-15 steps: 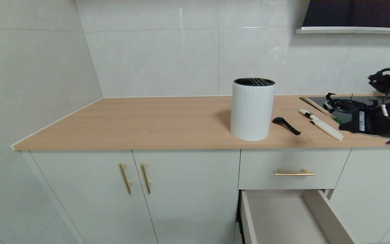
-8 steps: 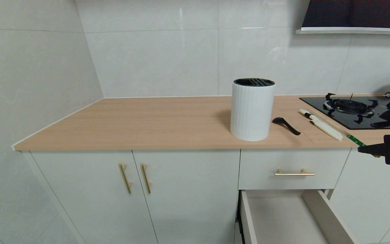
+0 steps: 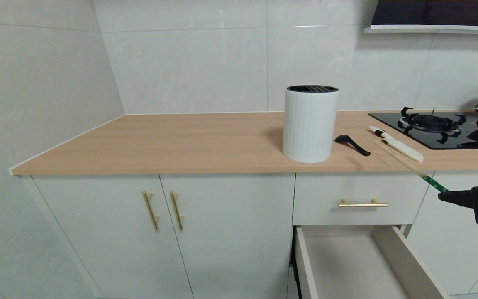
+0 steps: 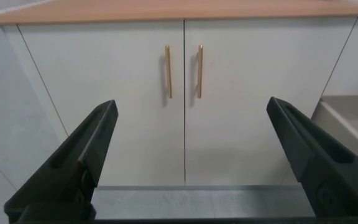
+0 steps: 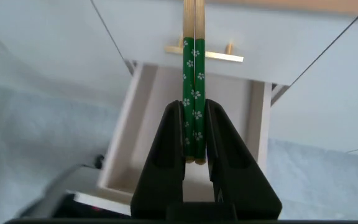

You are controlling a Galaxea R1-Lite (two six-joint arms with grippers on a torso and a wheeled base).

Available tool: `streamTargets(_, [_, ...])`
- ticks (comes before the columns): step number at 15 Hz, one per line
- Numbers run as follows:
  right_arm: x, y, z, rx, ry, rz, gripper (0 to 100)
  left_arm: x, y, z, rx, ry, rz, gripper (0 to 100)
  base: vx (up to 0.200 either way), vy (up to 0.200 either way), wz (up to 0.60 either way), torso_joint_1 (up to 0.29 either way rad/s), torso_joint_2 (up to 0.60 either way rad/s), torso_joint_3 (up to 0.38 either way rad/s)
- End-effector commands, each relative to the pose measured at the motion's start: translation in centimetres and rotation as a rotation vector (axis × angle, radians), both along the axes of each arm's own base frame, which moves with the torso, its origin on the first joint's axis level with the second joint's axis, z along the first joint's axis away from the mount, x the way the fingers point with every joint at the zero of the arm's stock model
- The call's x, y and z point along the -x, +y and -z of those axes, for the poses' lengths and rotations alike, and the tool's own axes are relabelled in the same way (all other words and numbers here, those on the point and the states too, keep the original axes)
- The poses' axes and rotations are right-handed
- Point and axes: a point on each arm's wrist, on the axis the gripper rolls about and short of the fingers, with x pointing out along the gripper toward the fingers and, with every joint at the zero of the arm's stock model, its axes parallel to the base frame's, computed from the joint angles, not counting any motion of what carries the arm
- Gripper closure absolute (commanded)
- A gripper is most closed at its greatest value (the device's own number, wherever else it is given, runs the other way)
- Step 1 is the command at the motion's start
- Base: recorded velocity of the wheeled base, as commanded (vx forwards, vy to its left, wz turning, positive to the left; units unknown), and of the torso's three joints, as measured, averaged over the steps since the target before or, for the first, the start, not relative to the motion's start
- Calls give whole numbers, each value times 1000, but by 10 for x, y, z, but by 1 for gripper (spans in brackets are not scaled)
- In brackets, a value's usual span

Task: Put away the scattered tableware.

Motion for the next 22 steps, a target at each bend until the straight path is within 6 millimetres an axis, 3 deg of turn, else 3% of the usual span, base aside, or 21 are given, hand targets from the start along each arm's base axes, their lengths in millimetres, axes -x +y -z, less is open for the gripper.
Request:
streamTargets(1, [6, 4, 3, 2, 3, -39, 100, 0, 0, 0, 0, 1, 0, 0, 0, 0, 0, -178, 452, 276])
streamTargets(7, [33, 26, 26, 110, 23, -276, 100, 0, 0, 0, 0, 1, 0, 0, 0, 0, 0, -162, 448, 295])
streamTargets(11, [29, 36, 47, 127, 120, -345, 100, 0, 0, 0, 0, 1, 0, 0, 0, 0, 0, -118, 410, 291])
streamTargets(16, [12, 41, 67, 138, 232, -350, 100, 0, 0, 0, 0, 1, 0, 0, 0, 0, 0, -17, 72, 42])
streamTargets(22, [-33, 39, 116, 141, 423, -282, 100, 0, 0, 0, 0, 1, 0, 0, 0, 0, 0, 0, 0, 0])
